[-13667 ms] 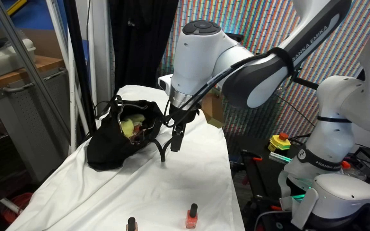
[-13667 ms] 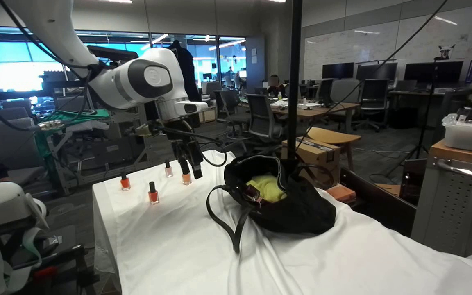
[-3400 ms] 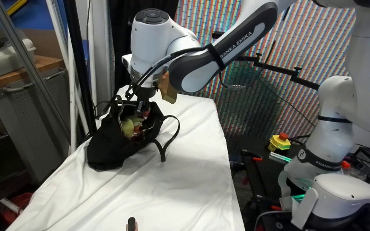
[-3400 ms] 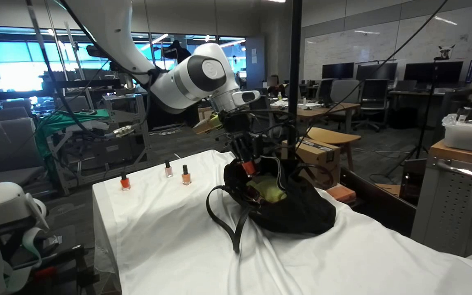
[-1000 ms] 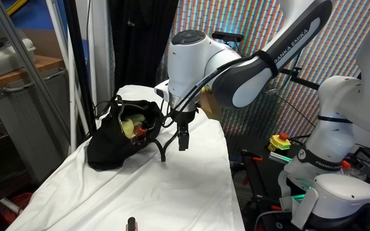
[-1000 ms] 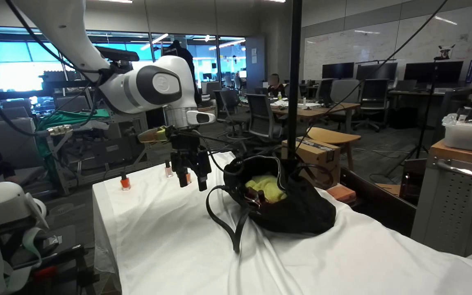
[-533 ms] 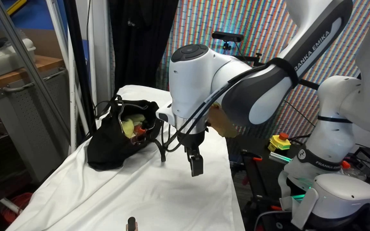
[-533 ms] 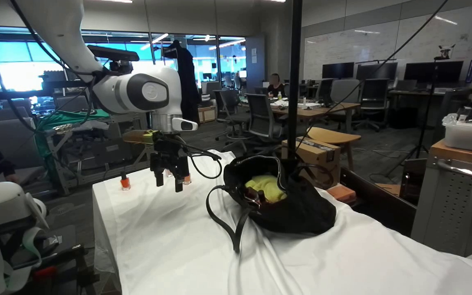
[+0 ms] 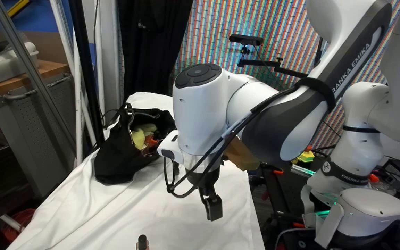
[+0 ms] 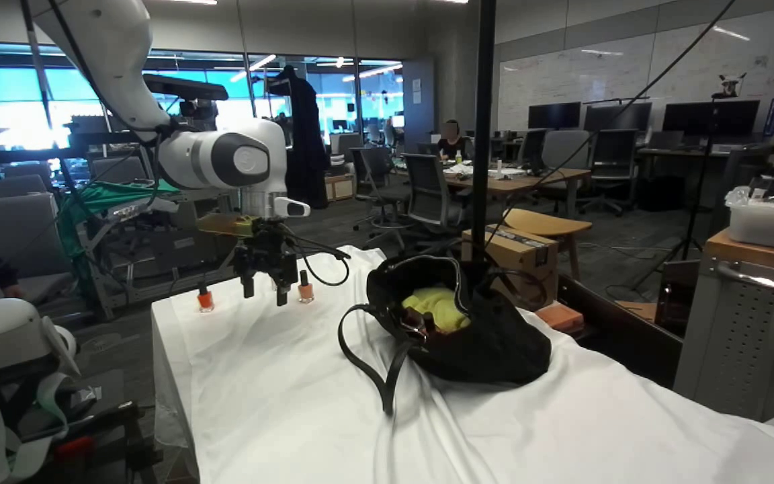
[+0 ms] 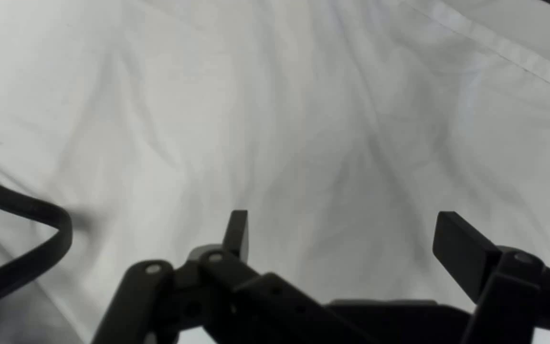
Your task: Pick up all the nail polish from the table and put them in the black bag.
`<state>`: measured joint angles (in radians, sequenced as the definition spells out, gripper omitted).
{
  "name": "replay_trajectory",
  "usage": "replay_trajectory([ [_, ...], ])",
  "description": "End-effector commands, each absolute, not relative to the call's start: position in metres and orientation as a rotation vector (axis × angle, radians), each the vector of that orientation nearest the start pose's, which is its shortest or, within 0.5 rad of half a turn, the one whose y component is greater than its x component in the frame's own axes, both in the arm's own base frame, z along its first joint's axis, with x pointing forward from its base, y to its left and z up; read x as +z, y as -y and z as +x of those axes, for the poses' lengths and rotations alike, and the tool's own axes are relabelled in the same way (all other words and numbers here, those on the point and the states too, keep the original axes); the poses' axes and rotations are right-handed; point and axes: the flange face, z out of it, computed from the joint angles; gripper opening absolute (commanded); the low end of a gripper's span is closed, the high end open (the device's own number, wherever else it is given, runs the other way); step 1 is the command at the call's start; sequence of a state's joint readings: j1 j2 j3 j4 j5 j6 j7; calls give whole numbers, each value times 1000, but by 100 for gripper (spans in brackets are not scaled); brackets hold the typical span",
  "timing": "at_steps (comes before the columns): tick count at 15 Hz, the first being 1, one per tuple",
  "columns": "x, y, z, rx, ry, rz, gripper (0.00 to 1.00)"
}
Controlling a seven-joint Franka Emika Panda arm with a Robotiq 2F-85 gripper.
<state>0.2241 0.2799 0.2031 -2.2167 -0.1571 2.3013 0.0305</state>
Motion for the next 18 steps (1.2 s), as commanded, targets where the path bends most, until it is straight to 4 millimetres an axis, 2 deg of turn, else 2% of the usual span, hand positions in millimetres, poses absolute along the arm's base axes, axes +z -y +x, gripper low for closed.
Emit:
replay_trajectory([
  [1, 236, -242, 505, 234, 847, -3103, 100],
  [9, 229, -280, 545, 156, 912, -3042, 100],
  [18, 222, -294, 584, 66, 943, -2977, 100],
])
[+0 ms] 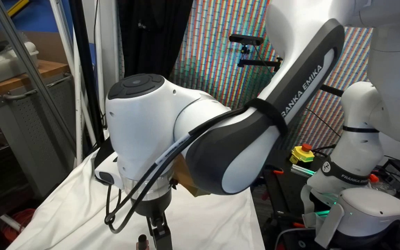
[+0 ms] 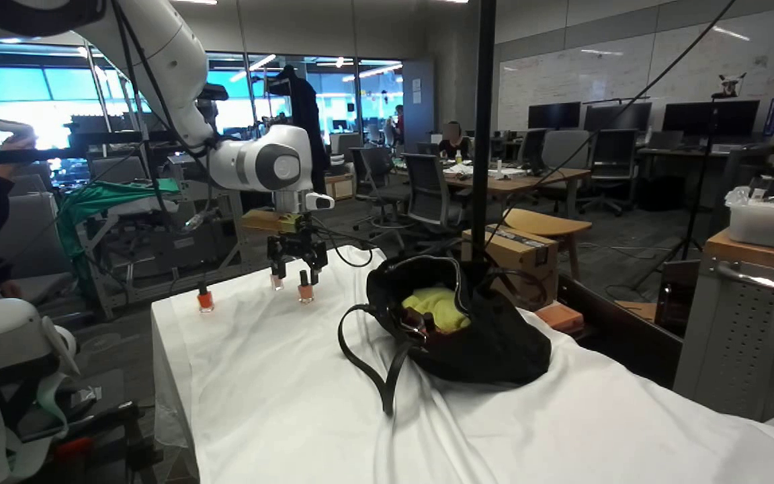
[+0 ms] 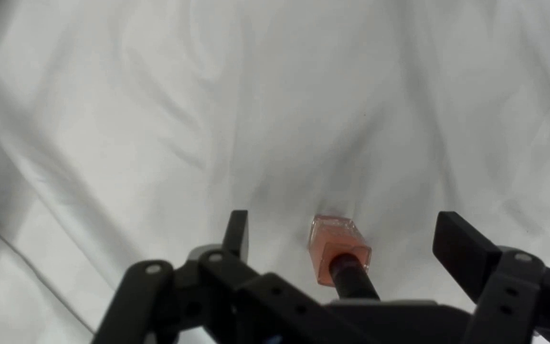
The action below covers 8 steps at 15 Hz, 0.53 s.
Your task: Pick up all the nail polish from the table and put them in the black bag.
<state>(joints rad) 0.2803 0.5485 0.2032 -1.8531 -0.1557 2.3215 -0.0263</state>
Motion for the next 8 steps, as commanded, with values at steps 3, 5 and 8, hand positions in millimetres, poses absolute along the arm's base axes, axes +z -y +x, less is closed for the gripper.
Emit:
replay_trajectory([
  [3, 217, -297, 593, 45, 938, -2968, 100],
  [5, 214, -299, 598, 25, 927, -2971, 100],
  [8, 208, -300, 604, 16, 923, -2965, 100],
])
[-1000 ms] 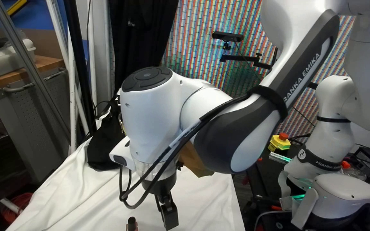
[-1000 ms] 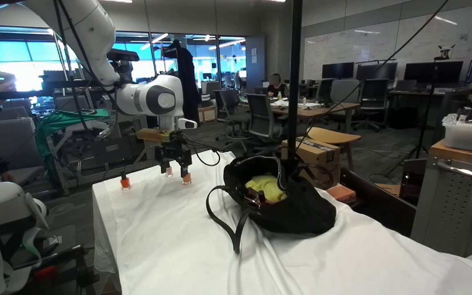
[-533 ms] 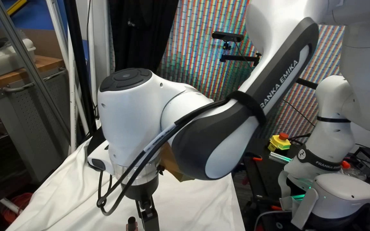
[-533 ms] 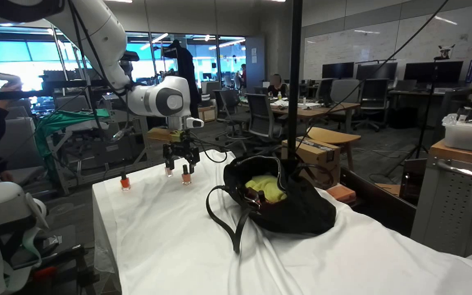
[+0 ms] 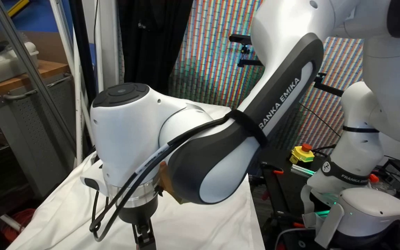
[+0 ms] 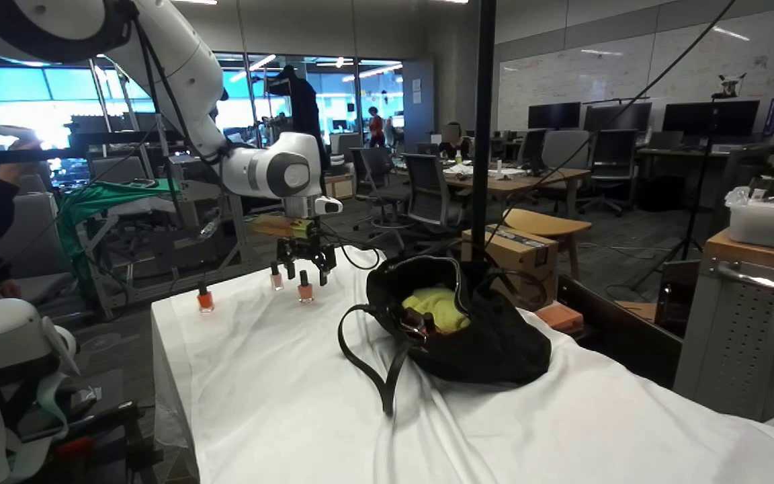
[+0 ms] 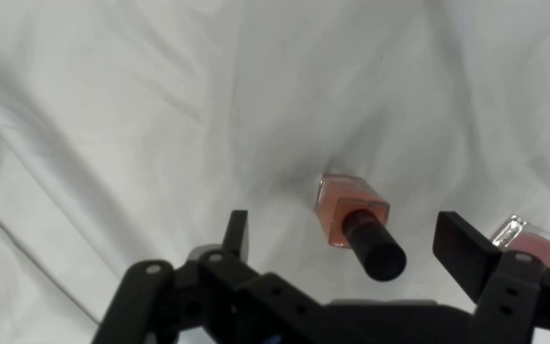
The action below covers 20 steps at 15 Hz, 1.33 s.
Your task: Pick up all the nail polish from the table and put them in the black bag.
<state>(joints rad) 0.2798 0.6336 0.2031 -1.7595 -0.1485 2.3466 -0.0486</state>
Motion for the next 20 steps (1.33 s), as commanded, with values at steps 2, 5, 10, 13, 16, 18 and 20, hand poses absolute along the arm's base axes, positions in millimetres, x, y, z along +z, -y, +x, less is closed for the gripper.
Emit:
replay_trajectory([
  [2, 204, -300, 606, 16, 917, -2973, 100],
  [5, 199, -299, 610, 23, 907, -2983, 100],
  [10, 187, -296, 612, 25, 890, -2993, 100],
  [13, 180, -294, 613, 35, 889, -2993, 100],
  [16, 172, -292, 613, 49, 886, -2989, 100],
  [18, 169, -291, 614, 49, 884, -2988, 100],
  [20, 168, -290, 615, 47, 878, -2988, 100],
])
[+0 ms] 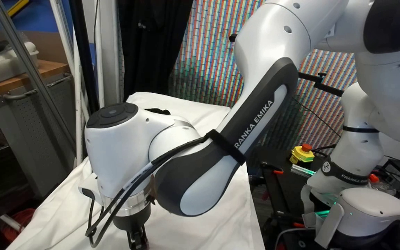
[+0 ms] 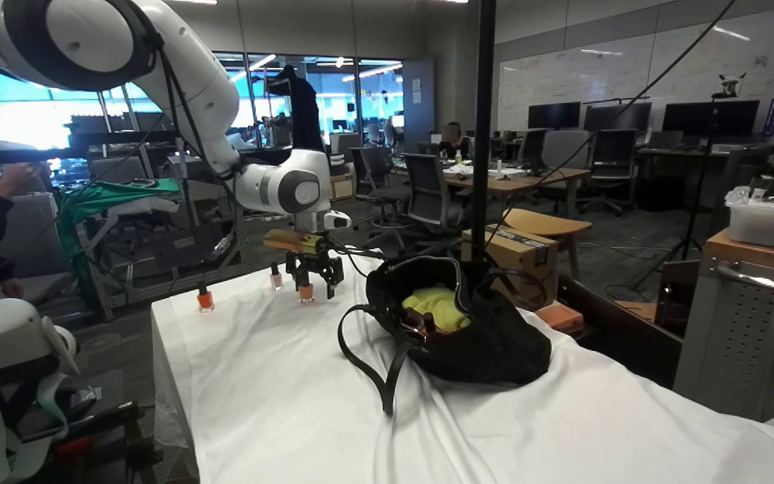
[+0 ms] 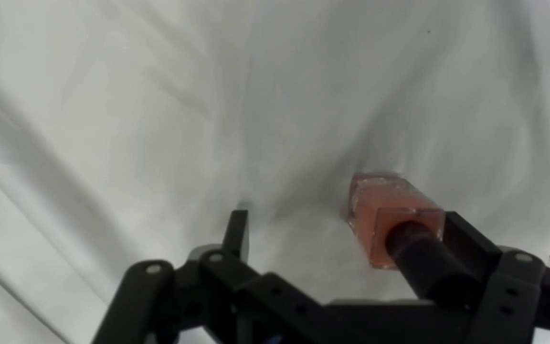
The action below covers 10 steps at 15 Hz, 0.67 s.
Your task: Pick up all the nail polish from the table and put them in the black bag.
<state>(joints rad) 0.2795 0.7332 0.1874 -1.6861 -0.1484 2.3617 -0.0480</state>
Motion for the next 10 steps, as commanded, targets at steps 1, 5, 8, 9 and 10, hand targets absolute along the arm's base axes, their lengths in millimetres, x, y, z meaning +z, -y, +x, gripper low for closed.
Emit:
replay_trajectory([
  [1, 169, -290, 615, 46, 876, -2988, 100],
  [5, 170, -290, 613, 61, 892, -2995, 100],
  [8, 169, -292, 609, 92, 919, -2993, 100],
  [9, 169, -294, 607, 96, 924, -2993, 100],
  [10, 168, -295, 606, 104, 936, -2988, 89],
])
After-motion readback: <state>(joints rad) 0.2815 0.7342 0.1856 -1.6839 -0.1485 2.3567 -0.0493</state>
